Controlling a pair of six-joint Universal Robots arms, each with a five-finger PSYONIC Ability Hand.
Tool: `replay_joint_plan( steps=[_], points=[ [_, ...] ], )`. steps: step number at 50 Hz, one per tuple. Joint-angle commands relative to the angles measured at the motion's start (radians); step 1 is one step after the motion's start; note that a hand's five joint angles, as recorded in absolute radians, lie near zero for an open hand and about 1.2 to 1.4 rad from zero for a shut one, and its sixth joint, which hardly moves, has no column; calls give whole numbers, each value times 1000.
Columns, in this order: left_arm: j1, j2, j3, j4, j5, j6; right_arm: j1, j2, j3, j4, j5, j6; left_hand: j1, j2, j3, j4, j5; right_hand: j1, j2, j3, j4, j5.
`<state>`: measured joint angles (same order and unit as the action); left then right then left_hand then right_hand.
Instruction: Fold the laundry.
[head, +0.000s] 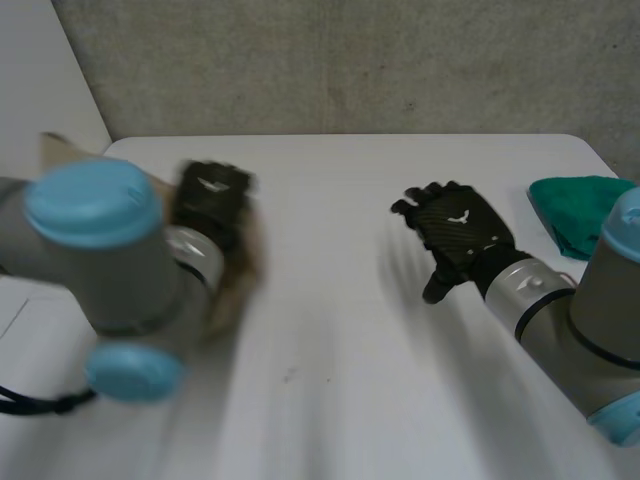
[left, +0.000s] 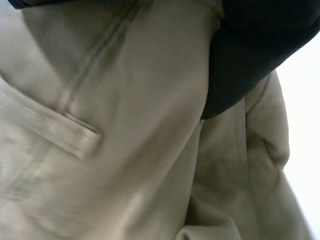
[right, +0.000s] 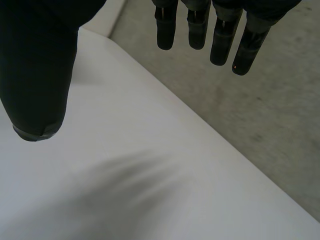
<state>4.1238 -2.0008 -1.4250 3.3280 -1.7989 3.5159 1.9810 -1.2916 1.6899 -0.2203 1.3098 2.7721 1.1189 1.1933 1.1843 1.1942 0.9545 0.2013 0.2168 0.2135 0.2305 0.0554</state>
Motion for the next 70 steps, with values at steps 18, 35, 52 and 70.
replay_joint_plan(
  steps=[18, 35, 52, 70],
  points=[
    [31, 140, -49, -101, 92, -75, -19, 5, -137, 106, 49, -38, -944, -1019, -1010, -1020, -954, -27, -42, -39, -56, -55],
    [177, 97, -121, -263, 151, -159, 127, 152, -417, 481, 75, -58, -832, -907, -898, -907, -842, -27, -42, -39, -56, -55],
    [64, 416, -503, -314, 162, -244, 38, -49, 20, 432, -15, -279, -392, -466, -457, -467, -402, 541, 526, 529, 512, 512],
    [70, 175, -479, -219, 147, -241, -42, -54, 82, 354, -89, -284, -635, -710, -701, -711, -645, 438, 423, 426, 409, 410]
  ],
)
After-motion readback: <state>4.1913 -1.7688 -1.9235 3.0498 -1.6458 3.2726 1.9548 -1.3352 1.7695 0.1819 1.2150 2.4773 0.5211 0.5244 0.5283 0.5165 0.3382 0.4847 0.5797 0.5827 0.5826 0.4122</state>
